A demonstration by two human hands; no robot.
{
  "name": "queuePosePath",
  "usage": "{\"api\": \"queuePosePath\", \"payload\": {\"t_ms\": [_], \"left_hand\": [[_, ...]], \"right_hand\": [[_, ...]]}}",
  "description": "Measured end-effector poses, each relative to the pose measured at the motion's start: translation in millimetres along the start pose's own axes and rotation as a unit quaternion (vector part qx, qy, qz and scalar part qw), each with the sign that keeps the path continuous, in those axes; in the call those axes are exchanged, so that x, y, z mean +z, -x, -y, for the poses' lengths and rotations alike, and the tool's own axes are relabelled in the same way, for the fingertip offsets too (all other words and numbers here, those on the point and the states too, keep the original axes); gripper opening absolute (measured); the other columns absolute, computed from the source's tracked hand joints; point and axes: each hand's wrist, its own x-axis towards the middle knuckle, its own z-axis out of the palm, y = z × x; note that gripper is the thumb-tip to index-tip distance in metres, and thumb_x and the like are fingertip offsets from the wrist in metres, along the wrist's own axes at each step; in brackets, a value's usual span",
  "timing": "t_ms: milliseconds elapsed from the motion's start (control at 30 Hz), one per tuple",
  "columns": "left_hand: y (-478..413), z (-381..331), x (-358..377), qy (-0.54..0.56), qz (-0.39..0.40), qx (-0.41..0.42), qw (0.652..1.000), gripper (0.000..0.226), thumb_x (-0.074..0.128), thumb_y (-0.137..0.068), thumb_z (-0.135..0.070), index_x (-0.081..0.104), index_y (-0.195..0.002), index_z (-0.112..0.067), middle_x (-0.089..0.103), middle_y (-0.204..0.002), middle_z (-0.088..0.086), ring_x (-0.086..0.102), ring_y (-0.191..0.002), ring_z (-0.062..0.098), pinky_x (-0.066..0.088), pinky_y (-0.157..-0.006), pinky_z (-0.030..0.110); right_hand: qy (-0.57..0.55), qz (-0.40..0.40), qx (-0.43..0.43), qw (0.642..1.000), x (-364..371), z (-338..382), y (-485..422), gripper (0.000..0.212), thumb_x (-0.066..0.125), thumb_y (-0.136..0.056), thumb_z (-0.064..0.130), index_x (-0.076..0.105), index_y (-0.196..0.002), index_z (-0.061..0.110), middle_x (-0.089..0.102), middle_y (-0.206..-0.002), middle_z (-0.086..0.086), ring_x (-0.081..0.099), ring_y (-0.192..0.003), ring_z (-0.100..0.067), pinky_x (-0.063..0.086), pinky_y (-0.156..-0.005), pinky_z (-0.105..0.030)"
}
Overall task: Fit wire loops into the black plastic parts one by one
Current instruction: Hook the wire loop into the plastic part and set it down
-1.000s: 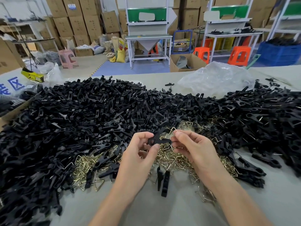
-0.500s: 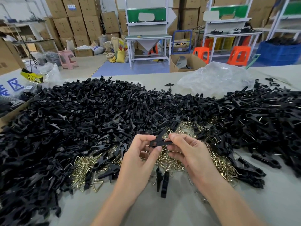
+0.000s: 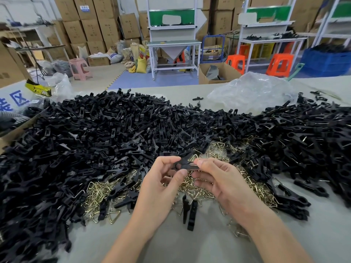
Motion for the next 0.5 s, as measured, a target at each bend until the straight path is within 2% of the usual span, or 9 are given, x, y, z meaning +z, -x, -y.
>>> {"api": "queuePosePath", "payload": {"t_ms": [167,267,333,367,433,500], "left_hand": [[0,-3,-2,0.015,0.010,-0.002,1.000,0.023,0.069,-0.093,-0.031,0.062,-0.109,-0.044,0.073,-0.106,-0.009,0.067,-0.090,0.015,0.056,-0.076,0.025],[1,-9,-1,0.063,0.021,-0.013,0.998,0.021,0.071,-0.089,-0.032,0.067,-0.106,-0.043,0.074,-0.099,-0.003,0.068,-0.086,0.011,0.054,-0.070,0.019],[2,-13,2,0.123,0.058,-0.026,0.990,0.021,0.071,-0.086,-0.031,0.070,-0.106,-0.036,0.075,-0.092,0.002,0.067,-0.078,0.010,0.053,-0.067,0.020],[3,-15,4,0.154,0.082,-0.036,0.984,0.023,0.071,-0.084,-0.031,0.070,-0.107,-0.032,0.074,-0.087,0.004,0.066,-0.074,0.011,0.052,-0.065,0.021],[4,-17,6,0.201,0.122,-0.052,0.971,0.026,0.071,-0.082,-0.030,0.071,-0.108,-0.026,0.072,-0.082,0.006,0.063,-0.069,0.012,0.052,-0.062,0.023],[5,-17,6,0.210,0.146,-0.057,0.965,0.025,0.071,-0.083,-0.027,0.072,-0.108,-0.023,0.072,-0.081,0.004,0.063,-0.069,0.011,0.052,-0.063,0.022]], "right_hand": [[-0.003,0.026,0.036,0.999,0,5,3,0.026,0.077,-0.077,0.027,0.079,-0.096,0.009,0.075,-0.107,-0.013,0.070,-0.086,-0.020,0.059,-0.071,-0.029],[0.020,0.084,0.051,0.995,0,6,7,0.023,0.073,-0.088,0.032,0.079,-0.102,0.015,0.073,-0.118,-0.012,0.069,-0.097,-0.021,0.059,-0.082,-0.036],[0.017,0.123,0.049,0.991,1,5,8,0.028,0.068,-0.089,0.037,0.078,-0.105,0.016,0.070,-0.115,-0.012,0.066,-0.097,-0.023,0.056,-0.091,-0.045],[0.004,0.152,0.047,0.987,1,5,9,0.034,0.068,-0.089,0.040,0.075,-0.110,0.014,0.068,-0.110,-0.012,0.063,-0.094,-0.023,0.054,-0.092,-0.048],[-0.047,0.194,0.059,0.978,1,4,11,0.058,0.078,-0.081,0.046,0.067,-0.126,0.011,0.064,-0.100,-0.009,0.058,-0.084,-0.020,0.052,-0.086,-0.044],[-0.078,0.202,0.073,0.973,-2,3,11,0.077,0.086,-0.071,0.045,0.061,-0.138,0.018,0.065,-0.102,-0.011,0.057,-0.083,-0.019,0.052,-0.085,-0.039]]}}
